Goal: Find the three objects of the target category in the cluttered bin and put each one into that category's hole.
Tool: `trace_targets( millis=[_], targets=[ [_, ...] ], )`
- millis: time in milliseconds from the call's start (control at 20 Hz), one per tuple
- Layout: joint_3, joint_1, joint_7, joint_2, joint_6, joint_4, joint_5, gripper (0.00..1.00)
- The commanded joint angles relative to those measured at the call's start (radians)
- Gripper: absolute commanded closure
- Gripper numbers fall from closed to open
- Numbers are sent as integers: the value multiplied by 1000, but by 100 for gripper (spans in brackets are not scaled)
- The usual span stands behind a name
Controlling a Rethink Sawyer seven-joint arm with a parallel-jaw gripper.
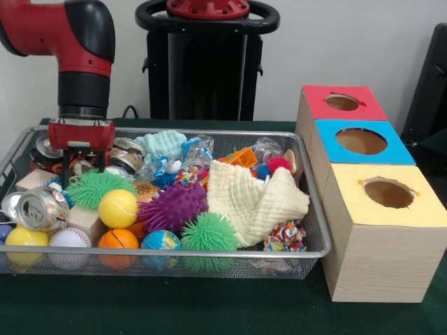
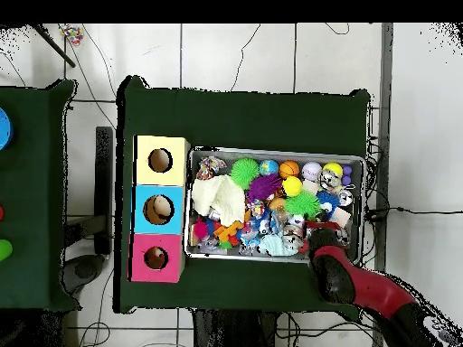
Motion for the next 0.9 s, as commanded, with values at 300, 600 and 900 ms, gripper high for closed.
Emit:
trace_targets(
  millis=[300,600,900],
  targets=[
    [-68,-110,94,158,141,72,-129,0],
    [-82,-96,89,154,108,69,-146,100],
    [-80,-90,116,152,136,76,-104,100]
  ],
)
